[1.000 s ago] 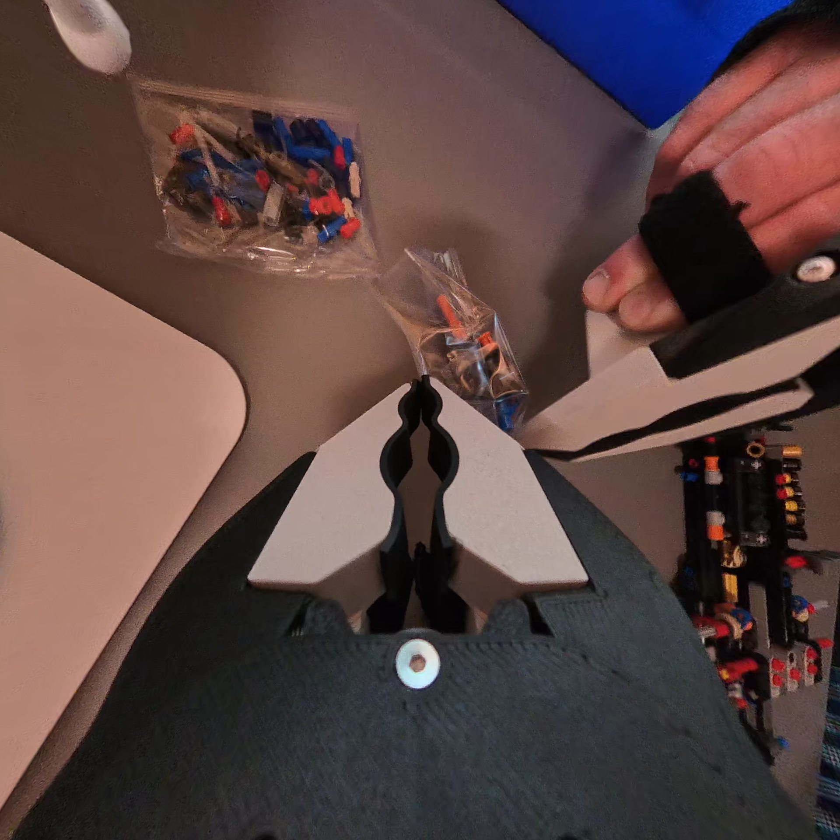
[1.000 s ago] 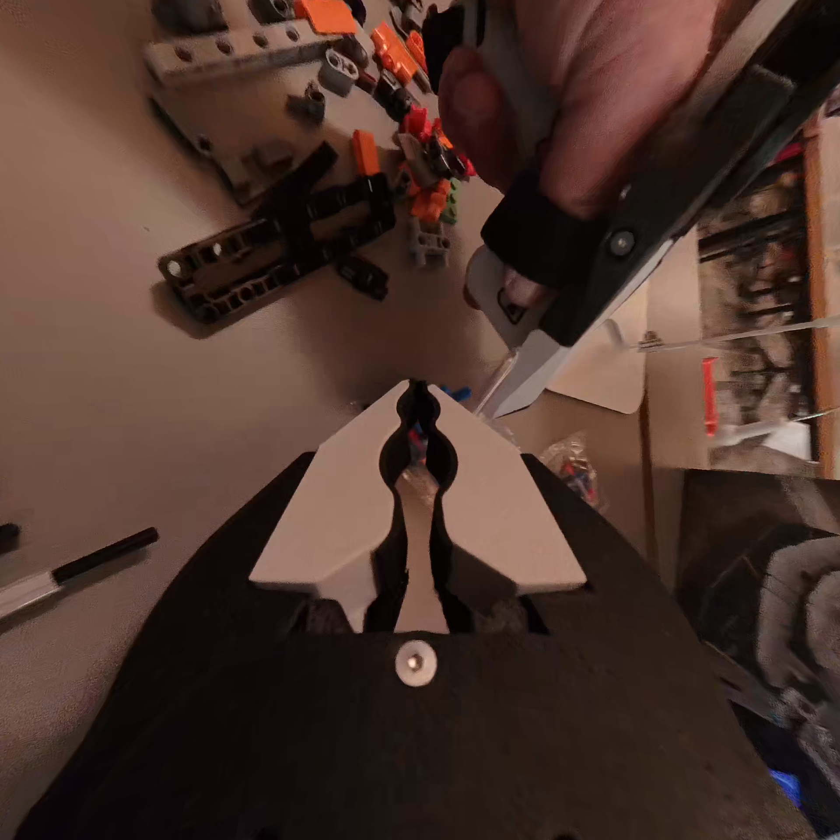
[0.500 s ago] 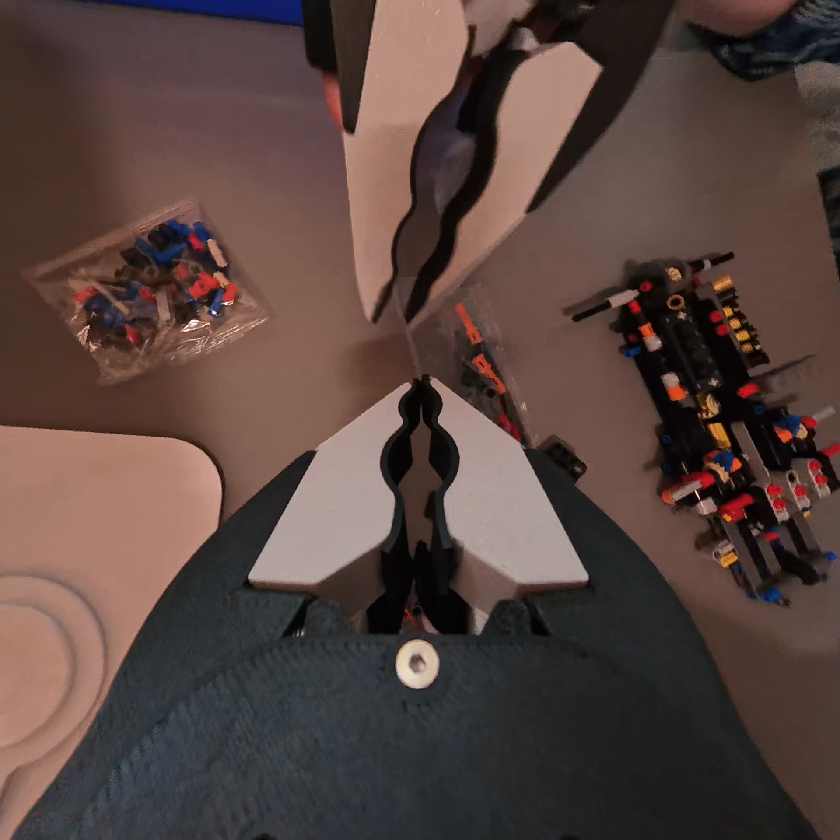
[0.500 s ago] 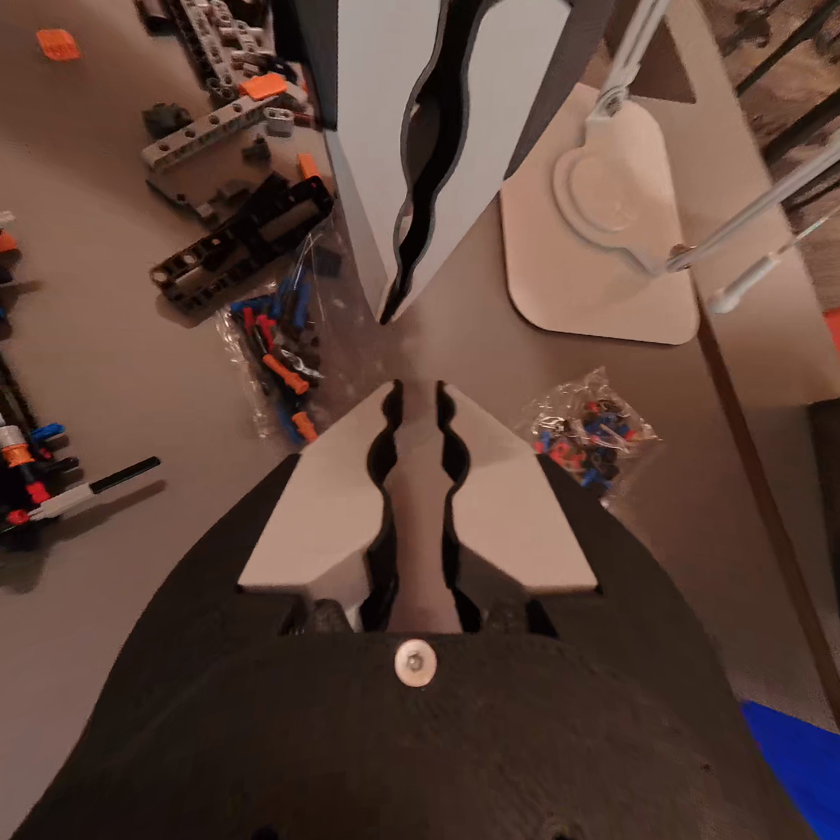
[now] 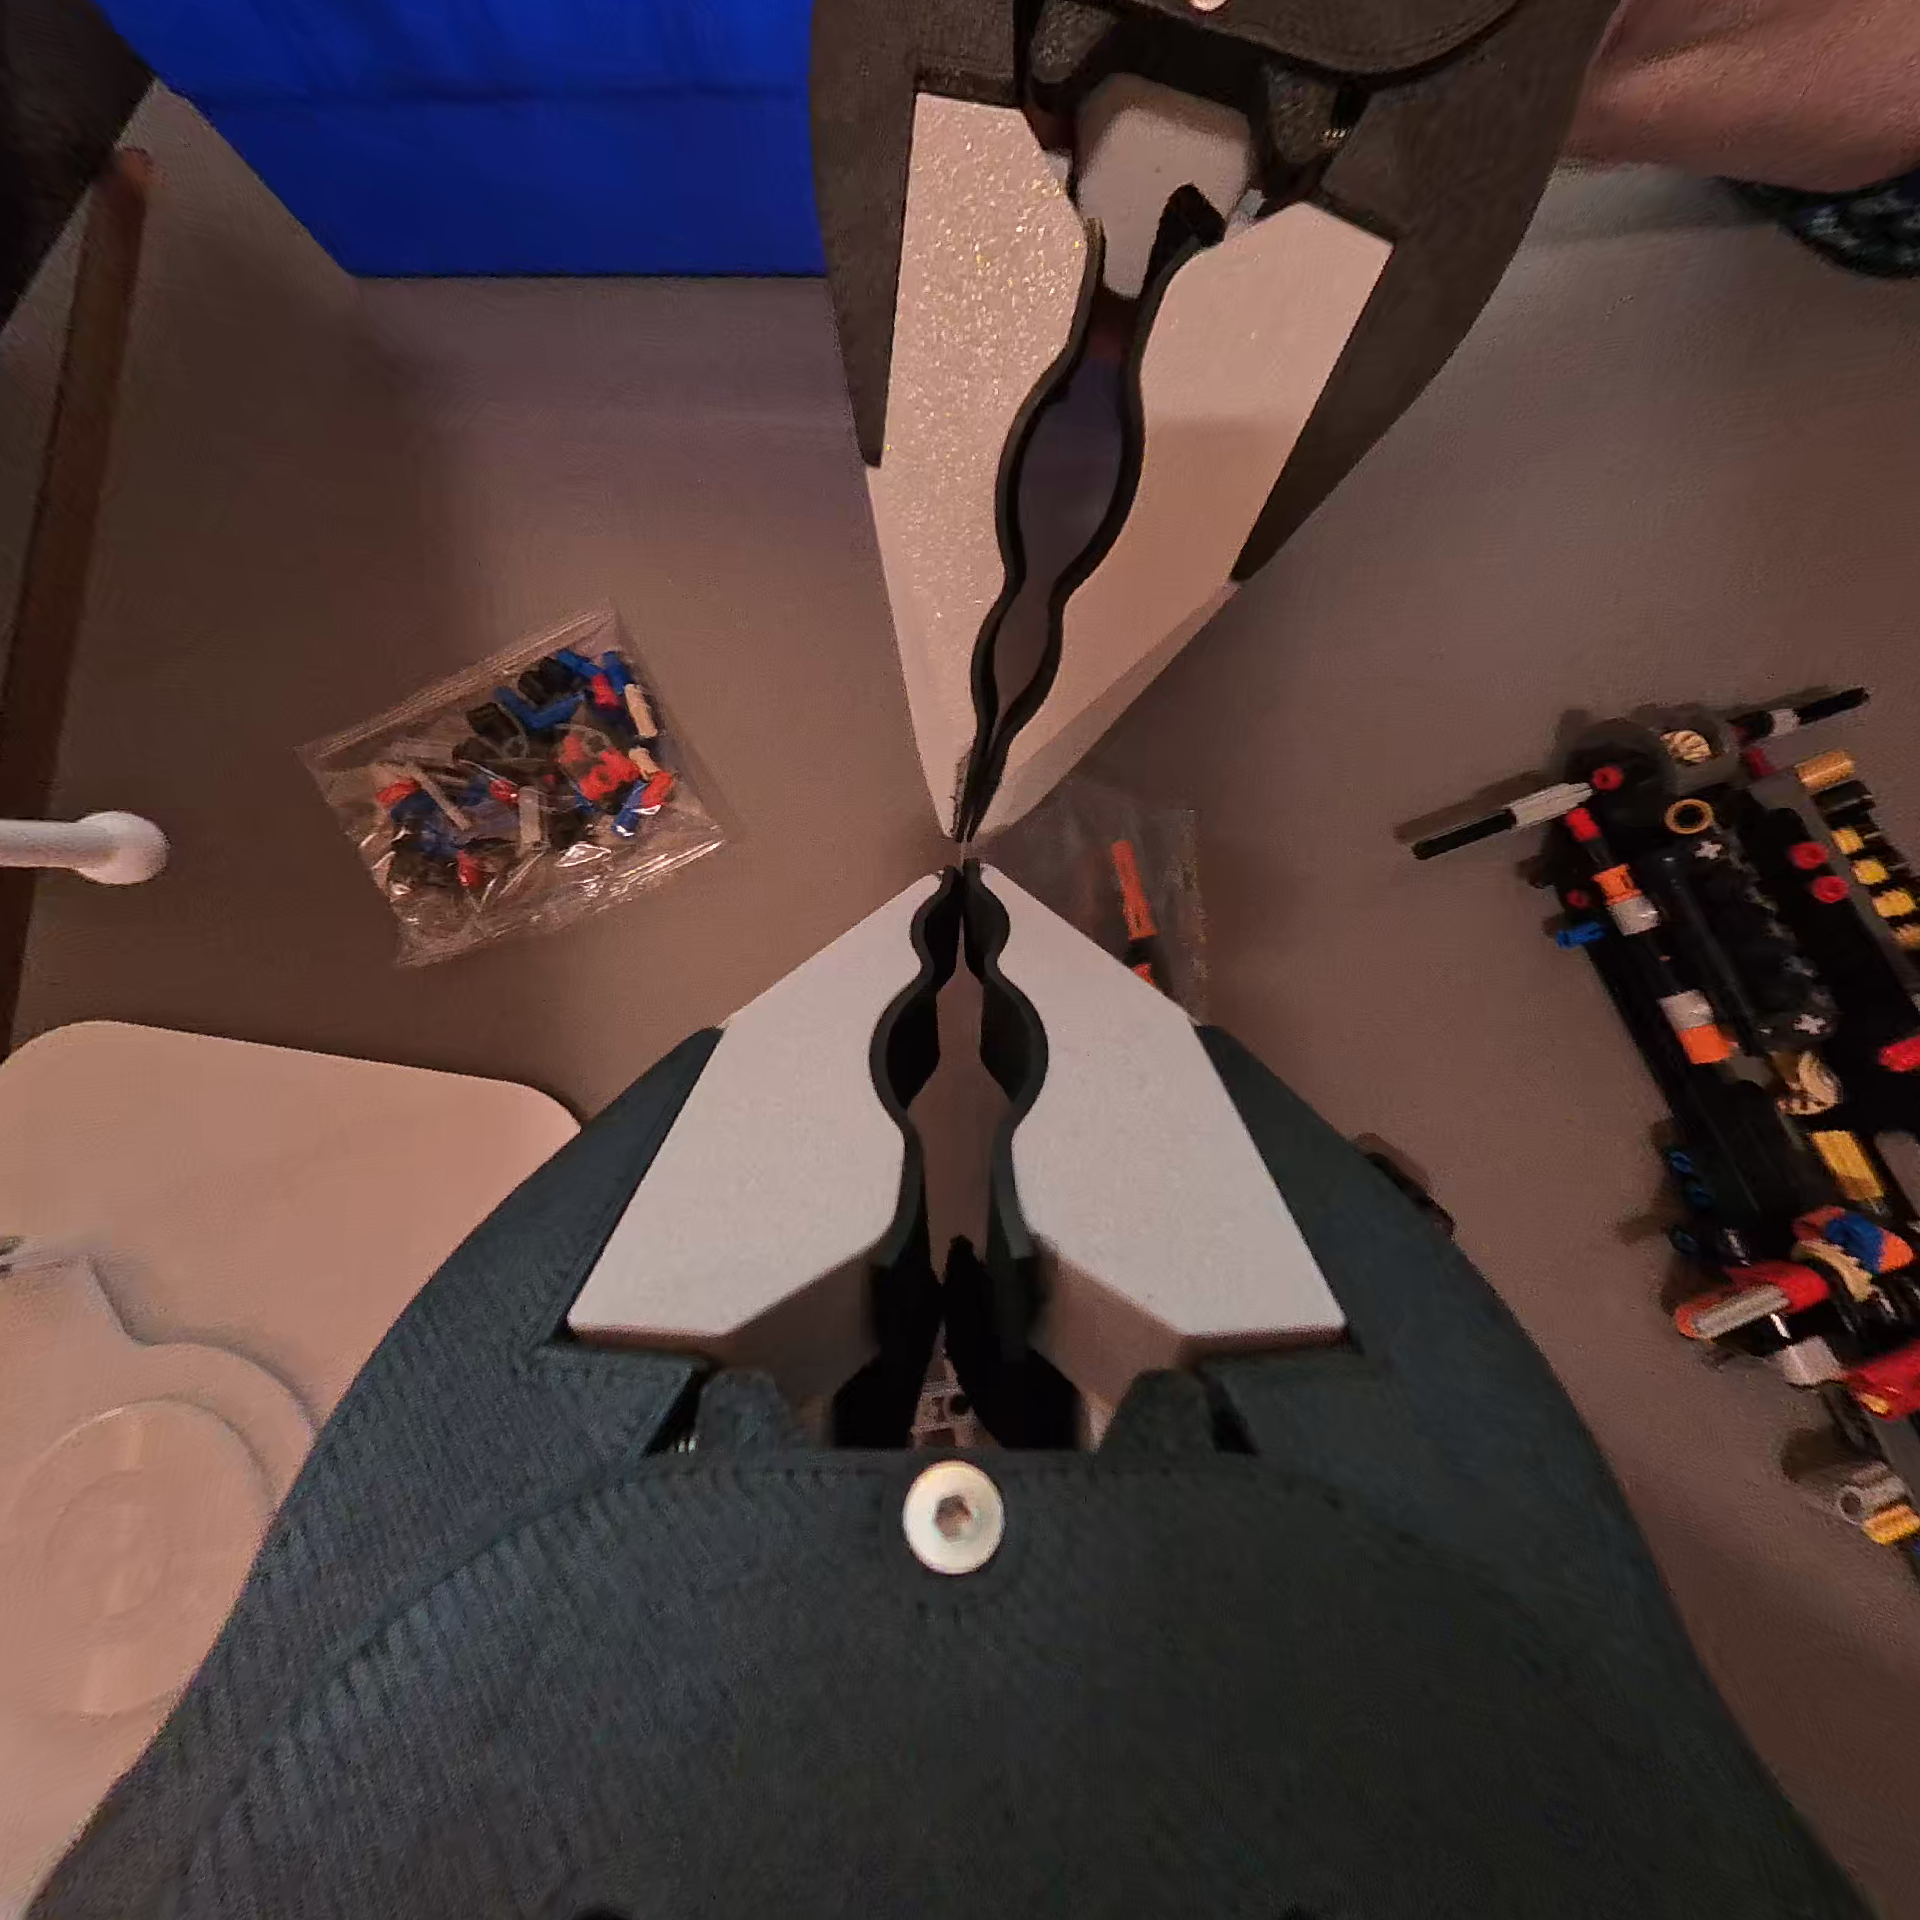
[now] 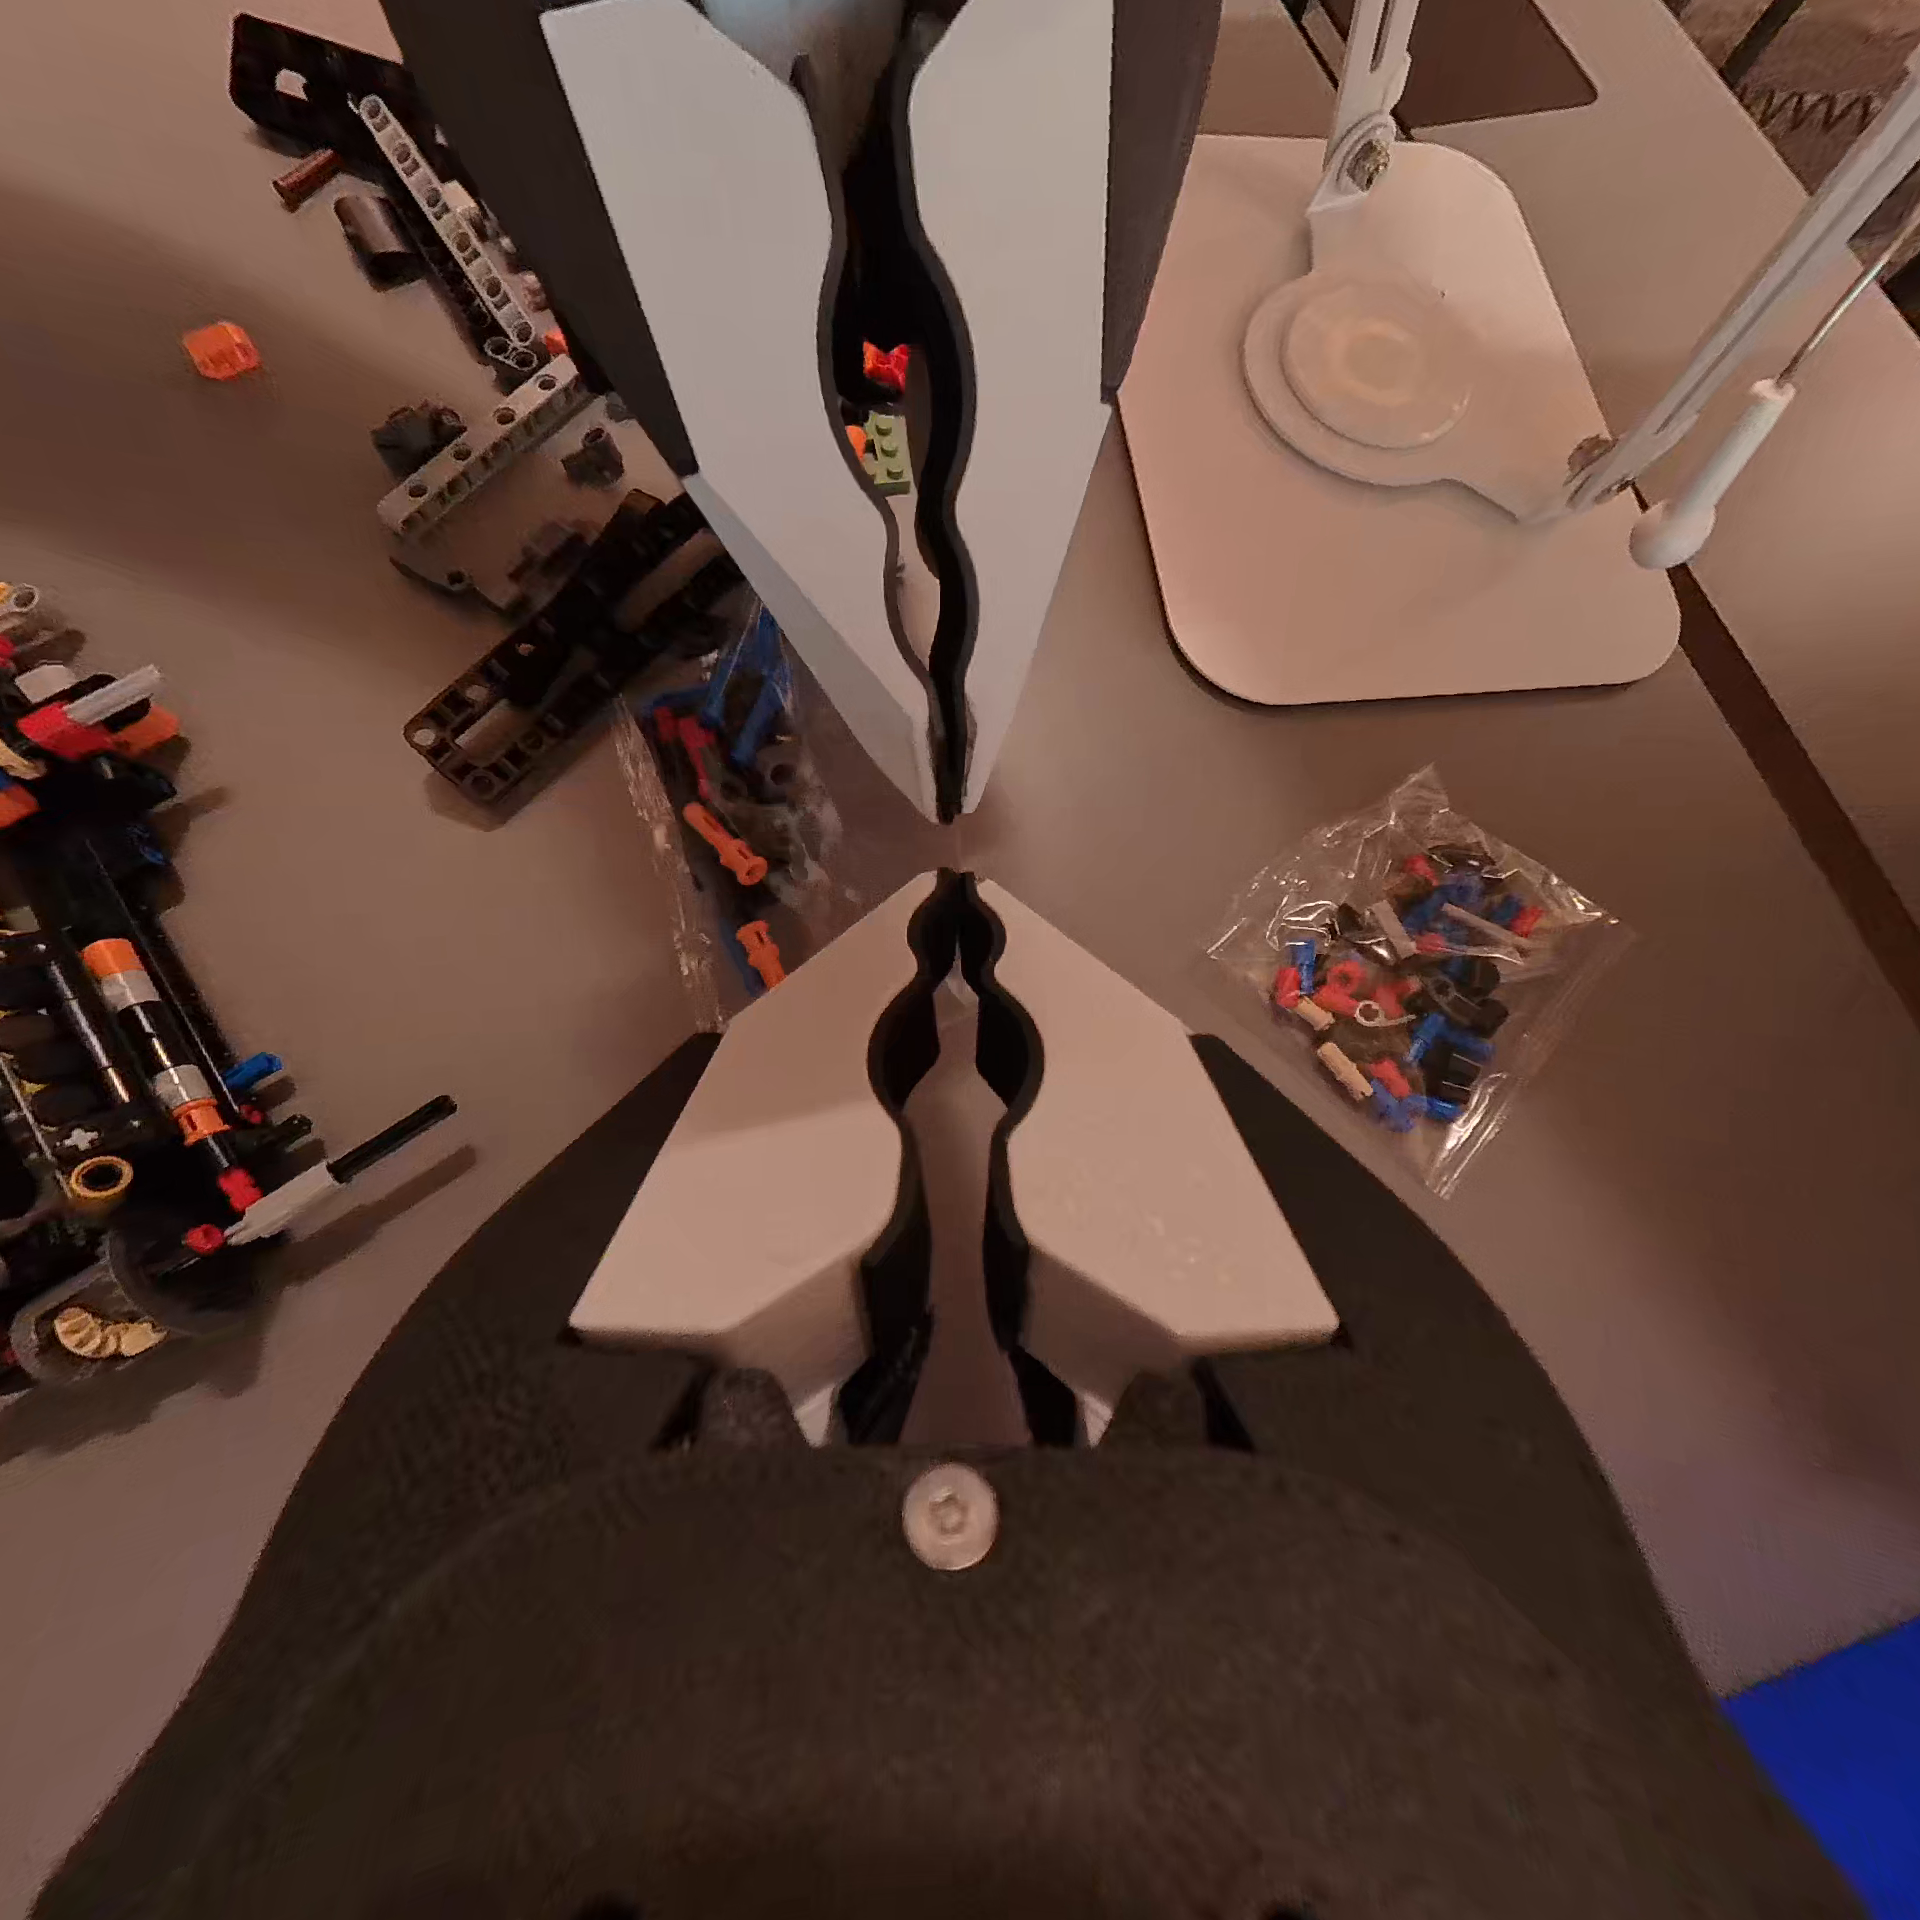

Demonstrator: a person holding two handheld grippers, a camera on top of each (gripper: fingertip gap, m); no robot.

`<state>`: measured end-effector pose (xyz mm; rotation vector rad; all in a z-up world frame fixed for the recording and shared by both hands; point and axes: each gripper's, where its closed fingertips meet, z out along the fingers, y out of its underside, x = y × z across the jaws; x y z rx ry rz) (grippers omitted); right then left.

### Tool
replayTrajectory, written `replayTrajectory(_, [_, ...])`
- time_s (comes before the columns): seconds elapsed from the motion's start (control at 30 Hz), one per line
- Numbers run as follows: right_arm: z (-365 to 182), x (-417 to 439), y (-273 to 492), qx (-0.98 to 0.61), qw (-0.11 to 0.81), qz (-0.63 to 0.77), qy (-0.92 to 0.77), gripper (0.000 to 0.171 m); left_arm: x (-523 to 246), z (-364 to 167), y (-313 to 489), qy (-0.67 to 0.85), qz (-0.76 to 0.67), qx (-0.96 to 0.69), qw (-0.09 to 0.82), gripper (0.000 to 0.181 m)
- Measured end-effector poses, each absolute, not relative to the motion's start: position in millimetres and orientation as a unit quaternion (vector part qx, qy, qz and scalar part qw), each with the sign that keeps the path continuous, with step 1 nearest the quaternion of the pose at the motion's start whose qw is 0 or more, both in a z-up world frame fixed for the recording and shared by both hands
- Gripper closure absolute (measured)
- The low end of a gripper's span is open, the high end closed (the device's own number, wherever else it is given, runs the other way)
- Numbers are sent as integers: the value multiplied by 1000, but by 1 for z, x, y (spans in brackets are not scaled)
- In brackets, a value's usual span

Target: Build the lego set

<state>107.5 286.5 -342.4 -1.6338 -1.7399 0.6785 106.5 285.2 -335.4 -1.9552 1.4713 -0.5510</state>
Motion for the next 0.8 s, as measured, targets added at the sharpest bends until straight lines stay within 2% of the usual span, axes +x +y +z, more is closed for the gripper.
replayTrajectory(0.57, [-334, 100, 283, -582, 381, 228, -681, 171, 107, -344, 277, 574, -224, -747, 251, 181])
replayTrajectory(0.8, [-335, 104, 284, -578, 381, 205, -692, 171, 110, -345, 281, 570, -224, -747, 259, 181])
